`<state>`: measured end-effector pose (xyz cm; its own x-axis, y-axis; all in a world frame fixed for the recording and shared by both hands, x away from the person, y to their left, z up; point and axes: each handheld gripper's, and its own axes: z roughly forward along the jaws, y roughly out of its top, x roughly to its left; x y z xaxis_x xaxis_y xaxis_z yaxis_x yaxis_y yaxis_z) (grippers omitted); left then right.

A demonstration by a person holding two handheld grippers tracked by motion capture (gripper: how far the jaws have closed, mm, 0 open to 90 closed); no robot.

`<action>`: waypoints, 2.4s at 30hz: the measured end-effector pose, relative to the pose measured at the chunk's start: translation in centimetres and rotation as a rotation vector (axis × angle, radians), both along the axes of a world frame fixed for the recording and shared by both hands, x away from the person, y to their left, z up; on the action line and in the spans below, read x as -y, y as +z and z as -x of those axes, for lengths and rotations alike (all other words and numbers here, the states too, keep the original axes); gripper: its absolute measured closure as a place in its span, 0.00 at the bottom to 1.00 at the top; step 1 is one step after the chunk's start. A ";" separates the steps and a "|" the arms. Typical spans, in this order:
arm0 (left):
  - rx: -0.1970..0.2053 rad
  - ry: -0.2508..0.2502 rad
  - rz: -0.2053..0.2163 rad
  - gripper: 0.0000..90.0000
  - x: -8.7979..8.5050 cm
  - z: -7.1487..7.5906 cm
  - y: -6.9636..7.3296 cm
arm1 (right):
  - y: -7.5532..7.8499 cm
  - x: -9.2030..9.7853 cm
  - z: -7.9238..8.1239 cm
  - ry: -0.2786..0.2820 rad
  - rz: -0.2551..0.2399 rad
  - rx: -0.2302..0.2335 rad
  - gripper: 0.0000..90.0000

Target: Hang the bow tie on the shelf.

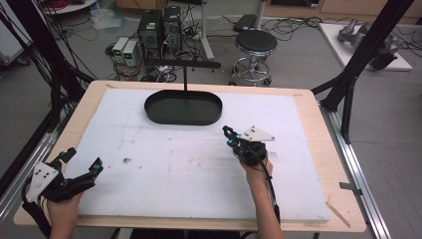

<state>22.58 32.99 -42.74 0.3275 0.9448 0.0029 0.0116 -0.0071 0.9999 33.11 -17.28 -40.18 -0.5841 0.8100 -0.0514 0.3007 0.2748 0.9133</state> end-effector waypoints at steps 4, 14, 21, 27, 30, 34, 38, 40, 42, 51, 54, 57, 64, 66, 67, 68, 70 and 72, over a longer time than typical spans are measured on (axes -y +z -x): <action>0.004 0.002 -0.001 0.11 0.0 0.0 0.0 | 1.5 -0.3 0.4 0.009 -0.025 0.071 0.99; 0.040 0.002 0.006 0.11 -0.1 0.3 0.4 | 5.0 -1.7 -0.2 0.049 -0.076 0.155 0.99; 0.049 0.010 0.013 0.11 -0.3 0.4 0.6 | 6.9 -2.5 -1.2 0.072 -0.093 0.186 0.99; 0.054 0.012 0.015 0.11 -0.4 0.5 0.7 | 8.6 -3.5 -2.9 0.089 -0.080 0.199 0.99; 0.056 0.012 0.017 0.11 -0.5 0.6 0.7 | 9.3 -3.7 -4.0 0.092 -0.084 0.202 0.99; 0.057 0.014 0.022 0.11 -0.5 0.6 0.7 | 10.3 -3.9 -5.7 0.094 -0.096 0.198 0.99; 0.051 0.012 0.021 0.11 -0.6 0.5 0.6 | 11.0 -4.5 -7.2 0.102 -0.084 0.200 0.99; 0.048 0.012 0.024 0.11 -0.6 0.5 0.5 | 11.3 -5.0 -8.0 0.111 -0.073 0.203 0.99; 0.043 0.013 0.028 0.11 -0.6 0.4 0.5 | 11.6 -5.5 -8.8 0.110 -0.065 0.205 0.99; 0.044 0.012 0.043 0.11 -0.7 0.3 0.3 | 11.4 -6.2 -13.0 0.063 -0.065 0.182 0.99; 0.036 0.013 0.043 0.11 -0.7 0.3 0.2 | 11.3 -6.3 -14.6 0.030 -0.066 0.183 0.99; 0.037 0.015 0.046 0.11 -0.9 0.3 0.2 | 11.0 -6.4 -15.0 0.007 -0.029 0.186 0.99; 0.035 0.012 0.055 0.11 -1.0 0.5 0.2 | 10.5 -4.6 -15.9 -0.131 -0.015 0.195 0.99; 0.035 0.014 0.053 0.11 -1.0 0.6 0.2 | 10.1 -4.0 -16.3 -0.156 -0.012 0.157 0.98; 0.035 0.014 0.053 0.11 -1.0 0.6 0.2 | 9.7 -3.8 -16.5 -0.172 -0.002 0.124 0.98; 0.035 0.013 0.052 0.11 -1.0 0.7 0.2 | 9.7 -3.8 -16.5 -0.172 -0.002 0.124 0.98; 0.034 0.015 0.052 0.11 -1.0 0.7 0.2 | 9.4 -3.7 -16.7 -0.180 0.001 0.109 0.96; 0.033 0.015 0.051 0.11 -1.0 0.7 0.2 | 9.3 -3.7 -16.8 -0.189 0.019 0.106 0.94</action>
<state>21.84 34.01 -42.54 0.3142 0.9487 -0.0348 -0.0220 0.0439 0.9988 49.88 -13.59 -30.88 -0.4124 0.9030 -0.1205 0.2509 0.2397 0.9379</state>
